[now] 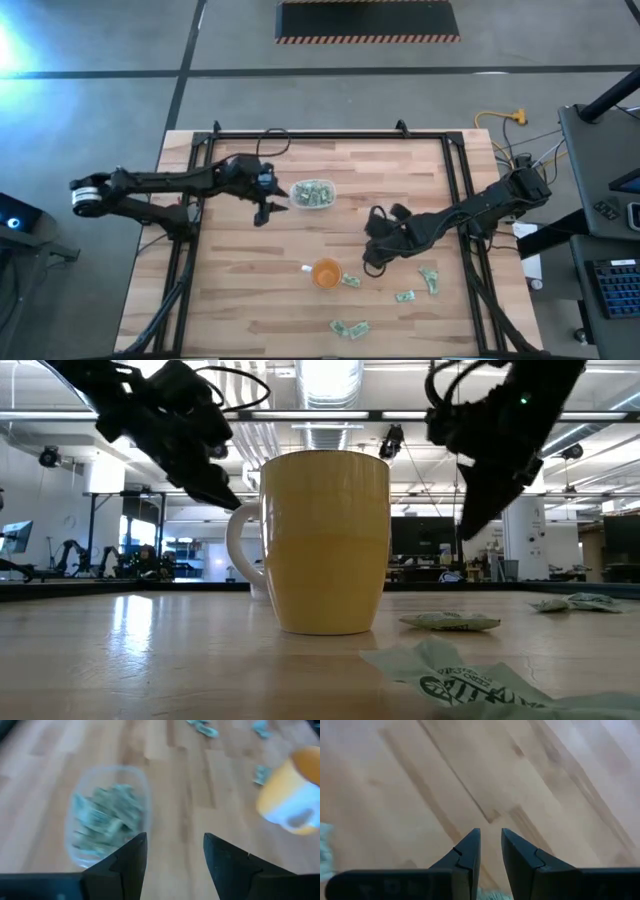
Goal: Pick and place Stevia / Truvia into bins
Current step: Put the stevia packet into the transparent bin
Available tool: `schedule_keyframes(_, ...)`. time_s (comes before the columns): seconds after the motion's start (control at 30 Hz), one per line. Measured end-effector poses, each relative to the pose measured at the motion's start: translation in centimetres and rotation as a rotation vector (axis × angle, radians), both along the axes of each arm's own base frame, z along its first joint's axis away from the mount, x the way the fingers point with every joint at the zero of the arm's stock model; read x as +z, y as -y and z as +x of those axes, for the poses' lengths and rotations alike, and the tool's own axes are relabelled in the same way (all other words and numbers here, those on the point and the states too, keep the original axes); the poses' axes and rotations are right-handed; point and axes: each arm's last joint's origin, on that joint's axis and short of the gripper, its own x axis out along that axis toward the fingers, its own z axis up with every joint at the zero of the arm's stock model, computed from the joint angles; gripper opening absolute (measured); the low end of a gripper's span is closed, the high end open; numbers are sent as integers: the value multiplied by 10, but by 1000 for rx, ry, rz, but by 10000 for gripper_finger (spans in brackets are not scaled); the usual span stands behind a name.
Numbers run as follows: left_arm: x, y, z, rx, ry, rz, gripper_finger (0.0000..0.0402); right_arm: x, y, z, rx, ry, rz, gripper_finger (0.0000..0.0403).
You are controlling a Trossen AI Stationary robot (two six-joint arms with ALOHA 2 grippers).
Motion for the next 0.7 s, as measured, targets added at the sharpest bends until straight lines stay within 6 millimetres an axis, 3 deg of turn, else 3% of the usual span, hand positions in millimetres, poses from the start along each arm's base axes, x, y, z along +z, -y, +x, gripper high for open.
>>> schedule_keyframes(0.1, -5, 13, -5, -31, -11, -34, 178, -4, 2, -6, -68, -28, 6, 68)
schedule_keyframes(0.4, -20, 46, -19, -144, -24, -78, 178, -23, -3, -18, -39, -104, 151, 68)
schedule_keyframes(0.7, -19, 53, -19, -175, -12, -74, 178, -36, -22, -30, 15, -106, 176, 68)
